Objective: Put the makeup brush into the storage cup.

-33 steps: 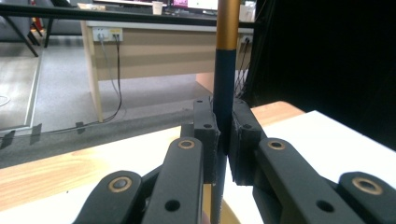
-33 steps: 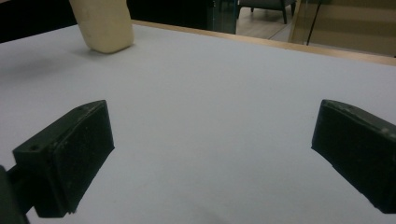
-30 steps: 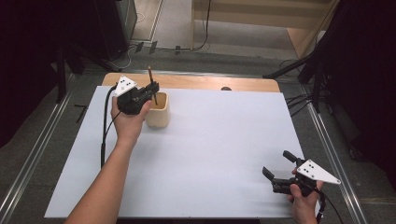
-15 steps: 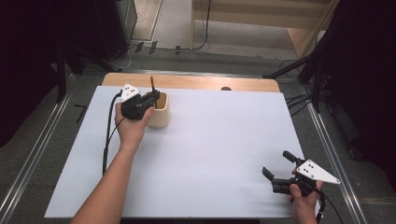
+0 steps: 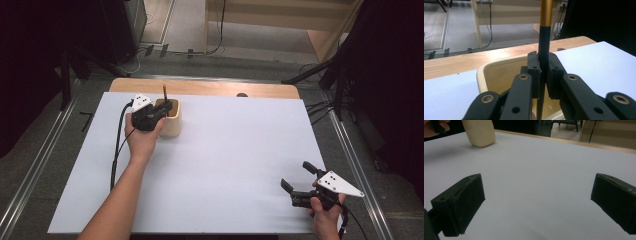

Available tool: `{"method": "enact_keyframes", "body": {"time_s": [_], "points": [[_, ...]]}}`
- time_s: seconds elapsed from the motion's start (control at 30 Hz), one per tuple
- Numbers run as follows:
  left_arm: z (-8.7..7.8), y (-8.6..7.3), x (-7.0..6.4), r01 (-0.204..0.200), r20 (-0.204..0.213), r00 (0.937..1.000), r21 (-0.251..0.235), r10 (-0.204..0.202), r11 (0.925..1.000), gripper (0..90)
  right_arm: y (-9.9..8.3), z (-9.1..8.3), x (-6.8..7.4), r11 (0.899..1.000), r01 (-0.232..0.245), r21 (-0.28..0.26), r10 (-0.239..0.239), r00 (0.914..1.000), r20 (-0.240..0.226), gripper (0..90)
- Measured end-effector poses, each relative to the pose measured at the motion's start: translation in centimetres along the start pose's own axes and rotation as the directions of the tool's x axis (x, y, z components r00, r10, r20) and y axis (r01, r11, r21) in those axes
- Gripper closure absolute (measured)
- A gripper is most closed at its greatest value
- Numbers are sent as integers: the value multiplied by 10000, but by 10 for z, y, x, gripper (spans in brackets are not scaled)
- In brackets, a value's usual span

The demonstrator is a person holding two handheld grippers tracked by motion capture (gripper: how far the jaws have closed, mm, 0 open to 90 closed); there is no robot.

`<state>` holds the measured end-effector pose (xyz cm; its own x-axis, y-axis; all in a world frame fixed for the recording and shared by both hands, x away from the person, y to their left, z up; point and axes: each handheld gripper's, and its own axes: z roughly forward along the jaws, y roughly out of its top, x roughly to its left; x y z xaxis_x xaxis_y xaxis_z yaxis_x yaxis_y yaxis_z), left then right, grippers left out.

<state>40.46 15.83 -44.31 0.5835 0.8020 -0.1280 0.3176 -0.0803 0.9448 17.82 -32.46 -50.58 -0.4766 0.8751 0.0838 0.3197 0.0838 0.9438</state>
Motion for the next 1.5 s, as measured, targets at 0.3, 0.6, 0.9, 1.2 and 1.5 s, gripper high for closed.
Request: {"method": "enact_keyframes", "body": {"time_s": [0.3, 0.6, 0.9, 1.2, 1.5], "points": [[-18, 11, -5, 123, 255, 9996, -229, -117, 9997, 270, 0, 0, -1, 10000, -27, -3, 27, 10000, -3, 0], [-44, 7, -2, 112, 575, 9983, -522, -81, 9986, 0, 0, 0, 0, 10000, -16, -29, 16, 10000, -12, 0], [-72, -8, 4, -41, 347, 9994, -426, 56, 9991, 0, 0, 1, 1, 10000, -17, -50, 17, 10000, 6, 0], [-91, -27, 7, -47, 244, 9997, -268, 53, 9996, 0, 0, 1, 2, 10000, -15, -24, 15, 10000, 25, 0], [-108, -45, 9, 9, 136, 9999, -227, -6, 9997, 0, 0, 2, 2, 10000, -3, -7, 4, 10000, 42, 0]]}}
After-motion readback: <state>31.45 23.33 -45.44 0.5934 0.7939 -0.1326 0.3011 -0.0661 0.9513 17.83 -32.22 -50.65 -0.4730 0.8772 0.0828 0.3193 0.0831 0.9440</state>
